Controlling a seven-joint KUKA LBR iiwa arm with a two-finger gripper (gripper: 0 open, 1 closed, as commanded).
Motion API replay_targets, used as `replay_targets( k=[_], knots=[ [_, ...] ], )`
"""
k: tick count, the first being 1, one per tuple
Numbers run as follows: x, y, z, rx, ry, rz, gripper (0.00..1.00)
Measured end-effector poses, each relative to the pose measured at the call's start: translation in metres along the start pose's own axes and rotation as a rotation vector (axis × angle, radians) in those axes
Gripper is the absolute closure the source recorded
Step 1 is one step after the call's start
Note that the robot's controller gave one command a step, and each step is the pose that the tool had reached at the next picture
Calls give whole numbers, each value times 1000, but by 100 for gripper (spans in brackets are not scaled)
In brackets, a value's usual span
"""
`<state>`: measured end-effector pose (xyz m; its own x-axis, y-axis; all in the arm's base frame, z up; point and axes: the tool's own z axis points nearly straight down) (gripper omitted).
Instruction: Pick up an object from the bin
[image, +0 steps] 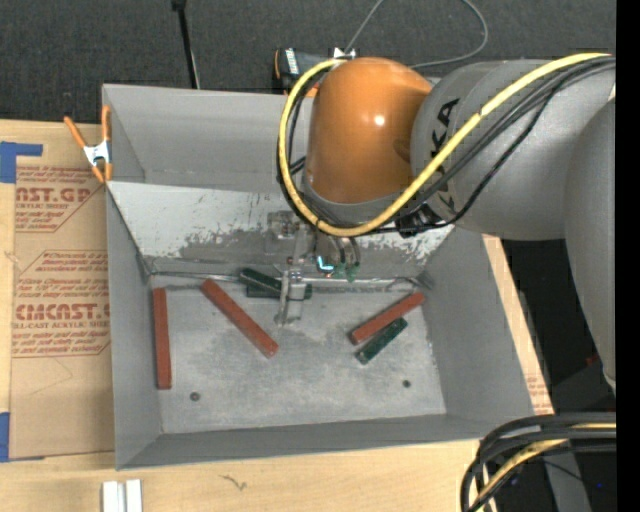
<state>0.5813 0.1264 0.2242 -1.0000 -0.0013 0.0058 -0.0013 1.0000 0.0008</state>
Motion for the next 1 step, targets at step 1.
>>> replay_targets(
  k=[1],
  knots=[
    [14,-3,159,2,0,-98,0]
  ],
)
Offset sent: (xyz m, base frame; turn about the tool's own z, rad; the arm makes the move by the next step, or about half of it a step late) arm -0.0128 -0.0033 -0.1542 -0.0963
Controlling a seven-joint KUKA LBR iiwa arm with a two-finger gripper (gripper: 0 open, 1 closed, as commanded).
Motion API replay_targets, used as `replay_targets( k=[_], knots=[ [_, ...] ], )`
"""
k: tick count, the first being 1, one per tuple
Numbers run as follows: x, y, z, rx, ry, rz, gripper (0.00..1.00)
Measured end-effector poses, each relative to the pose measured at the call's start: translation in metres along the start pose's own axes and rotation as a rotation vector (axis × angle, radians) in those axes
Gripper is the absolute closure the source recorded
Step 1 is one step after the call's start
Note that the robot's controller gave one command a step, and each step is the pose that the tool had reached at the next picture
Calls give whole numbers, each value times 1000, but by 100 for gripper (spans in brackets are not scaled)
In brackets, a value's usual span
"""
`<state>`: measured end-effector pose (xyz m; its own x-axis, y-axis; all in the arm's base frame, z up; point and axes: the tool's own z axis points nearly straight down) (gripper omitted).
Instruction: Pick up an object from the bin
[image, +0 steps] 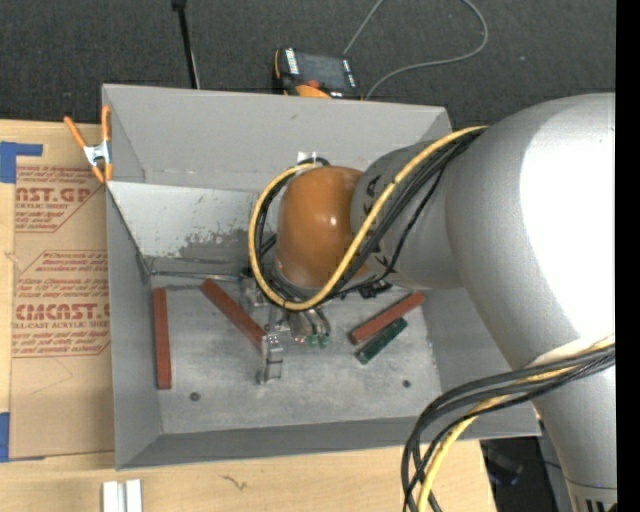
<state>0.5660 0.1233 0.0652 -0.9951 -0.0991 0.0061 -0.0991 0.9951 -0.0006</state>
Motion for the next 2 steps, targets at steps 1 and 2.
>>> replay_targets(
  k=[1,2],
  knots=[
    [-3,0,-5,-2,-8,2,100],
    [-25,-9,-162,-1,-18,-28,100]
  ],
)
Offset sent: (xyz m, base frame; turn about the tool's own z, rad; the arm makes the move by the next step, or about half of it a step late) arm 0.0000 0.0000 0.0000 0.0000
